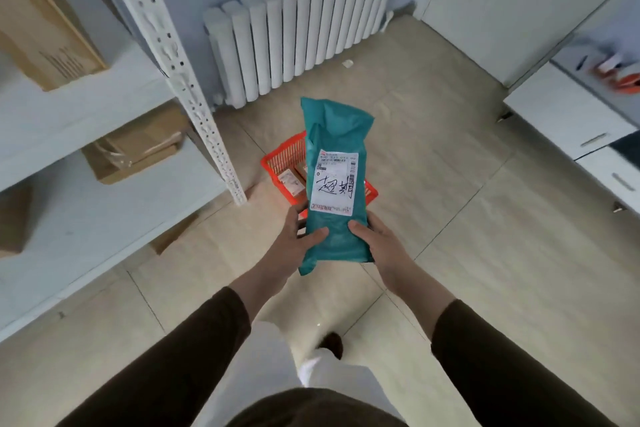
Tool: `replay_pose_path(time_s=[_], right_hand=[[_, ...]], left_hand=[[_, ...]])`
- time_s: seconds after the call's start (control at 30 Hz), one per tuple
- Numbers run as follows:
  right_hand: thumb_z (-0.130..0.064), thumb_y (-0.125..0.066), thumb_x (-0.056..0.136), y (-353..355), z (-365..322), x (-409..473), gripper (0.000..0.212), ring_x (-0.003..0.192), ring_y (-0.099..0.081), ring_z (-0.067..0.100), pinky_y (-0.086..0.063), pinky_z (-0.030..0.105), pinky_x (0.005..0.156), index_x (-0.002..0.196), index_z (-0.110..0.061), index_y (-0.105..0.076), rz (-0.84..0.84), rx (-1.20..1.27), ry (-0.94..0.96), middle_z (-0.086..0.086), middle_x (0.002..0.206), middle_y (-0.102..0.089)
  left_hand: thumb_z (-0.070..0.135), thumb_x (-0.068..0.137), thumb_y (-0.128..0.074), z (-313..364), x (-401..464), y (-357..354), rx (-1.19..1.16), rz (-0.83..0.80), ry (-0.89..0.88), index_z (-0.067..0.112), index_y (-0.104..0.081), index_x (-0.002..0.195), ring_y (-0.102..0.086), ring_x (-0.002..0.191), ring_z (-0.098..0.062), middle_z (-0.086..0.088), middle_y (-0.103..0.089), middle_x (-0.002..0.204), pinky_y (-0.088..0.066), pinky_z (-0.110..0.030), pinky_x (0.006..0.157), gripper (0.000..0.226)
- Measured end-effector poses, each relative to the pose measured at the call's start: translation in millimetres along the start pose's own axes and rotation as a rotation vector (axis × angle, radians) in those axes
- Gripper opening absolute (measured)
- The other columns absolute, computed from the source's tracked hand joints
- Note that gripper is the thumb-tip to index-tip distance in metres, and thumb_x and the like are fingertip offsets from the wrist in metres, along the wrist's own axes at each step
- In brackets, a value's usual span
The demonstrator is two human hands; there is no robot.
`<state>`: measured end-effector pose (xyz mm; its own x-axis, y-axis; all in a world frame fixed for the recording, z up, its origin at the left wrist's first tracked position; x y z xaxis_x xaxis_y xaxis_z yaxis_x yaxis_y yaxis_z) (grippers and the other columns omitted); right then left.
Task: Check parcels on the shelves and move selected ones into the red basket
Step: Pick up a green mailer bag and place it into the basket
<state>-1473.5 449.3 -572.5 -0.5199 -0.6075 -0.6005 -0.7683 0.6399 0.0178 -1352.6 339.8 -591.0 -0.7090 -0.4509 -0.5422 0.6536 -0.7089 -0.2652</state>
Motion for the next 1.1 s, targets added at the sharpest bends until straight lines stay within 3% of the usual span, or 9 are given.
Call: replay_pose_path(time_s=[0.2, 0.3, 0.47, 0.6, 0.73, 0.83, 0.93, 1.1], right_hand=[[-0.034, -0.060, 0.104, 36.4, 17.0, 79.8, 0.037, 0.108, -0.073, 0.020, -0.057, 0.032, 0.084, 0.140, -0.032, -0.056, -0.055, -0.088, -0.127, -0.002, 0.123, -0.075], [-0.036, -0.062, 0.102, 47.1, 26.2, 133.2, 0.043, 0.108, -0.073, 0.022, -0.059, 0.032, 0.085, 0.142, -0.024, -0.054, -0.080, -0.107, -0.153, 0.003, 0.127, -0.073], [-0.048, -0.073, 0.088, 63.9, 61.3, 226.4, 0.063, 0.115, -0.072, 0.026, -0.059, 0.044, 0.097, 0.144, -0.027, -0.055, -0.162, -0.129, -0.213, -0.001, 0.128, -0.074], [-0.043, -0.071, 0.095, 78.7, 100.0, 300.2, 0.049, 0.115, -0.072, 0.023, -0.059, 0.044, 0.097, 0.140, -0.032, -0.059, -0.231, -0.193, -0.261, -0.005, 0.126, -0.075], [-0.038, -0.069, 0.098, 81.7, 148.6, 373.6, 0.043, 0.116, -0.071, 0.024, -0.057, 0.048, 0.101, 0.139, -0.033, -0.060, -0.332, -0.270, -0.299, -0.006, 0.126, -0.075], [-0.033, -0.068, 0.099, 78.4, 184.9, 421.9, 0.035, 0.114, -0.070, 0.025, -0.058, 0.044, 0.098, 0.133, -0.032, -0.063, -0.362, -0.311, -0.316, -0.002, 0.126, -0.074], [-0.033, -0.069, 0.098, 74.0, 225.6, 466.4, 0.040, 0.116, -0.069, 0.025, -0.057, 0.046, 0.102, 0.137, -0.029, -0.064, -0.389, -0.332, -0.329, -0.001, 0.129, -0.073], [-0.034, -0.065, 0.101, 64.1, 286.5, 527.8, 0.036, 0.113, -0.072, 0.026, -0.060, 0.043, 0.096, 0.136, -0.026, -0.064, -0.439, -0.374, -0.380, 0.001, 0.125, -0.075]], left_hand=[[0.015, 0.100, -0.070, -23.1, 71.7, -21.1, -0.018, 0.071, 0.060, 0.030, -0.032, 0.151, -0.060, 0.130, -0.031, -0.009, -0.054, 0.142, -0.063, -0.028, 0.086, 0.065], [0.013, 0.100, -0.069, -34.9, 116.6, -22.0, -0.063, 0.092, 0.082, 0.032, -0.034, 0.145, -0.059, 0.131, -0.031, -0.008, -0.053, 0.143, -0.063, -0.024, 0.081, 0.060], [0.013, 0.100, -0.068, -69.7, 195.4, -18.4, -0.144, 0.174, 0.150, 0.034, -0.031, 0.143, -0.065, 0.113, -0.017, 0.004, -0.056, 0.130, -0.061, -0.020, 0.073, 0.060], [0.011, 0.101, -0.066, -119.7, 255.3, -14.8, -0.216, 0.268, 0.195, 0.036, -0.031, 0.141, -0.065, 0.122, -0.029, -0.004, -0.055, 0.138, -0.063, -0.027, 0.079, 0.059], [0.001, 0.102, -0.062, -184.3, 311.2, -3.0, -0.299, 0.422, 0.220, 0.023, -0.025, 0.157, -0.061, 0.129, -0.037, -0.015, -0.053, 0.149, -0.063, -0.027, 0.080, 0.070], [-0.002, 0.102, -0.059, -232.3, 348.0, 10.3, -0.313, 0.537, 0.242, 0.016, -0.023, 0.161, -0.061, 0.122, -0.034, -0.019, -0.051, 0.151, -0.060, -0.034, 0.084, 0.071], [0.002, 0.104, -0.057, -277.1, 383.8, 24.8, -0.295, 0.636, 0.277, 0.016, -0.025, 0.162, -0.059, 0.128, -0.036, -0.016, -0.053, 0.150, -0.055, -0.046, 0.101, 0.068], [0.006, 0.106, -0.052, -338.6, 438.9, 48.0, -0.234, 0.721, 0.337, 0.023, -0.033, 0.158, -0.058, 0.128, -0.032, -0.012, -0.055, 0.147, -0.053, -0.049, 0.106, 0.057]])
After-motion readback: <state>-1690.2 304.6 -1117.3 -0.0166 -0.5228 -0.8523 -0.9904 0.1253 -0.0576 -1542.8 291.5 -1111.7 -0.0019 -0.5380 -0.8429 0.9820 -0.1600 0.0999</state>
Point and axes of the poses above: each hand's wrist, its own x-axis towards the middle knuckle, its own y-axis out of the back of the hand, z = x × y, the point moved 10 cm from there along x, towards the middle knuckle
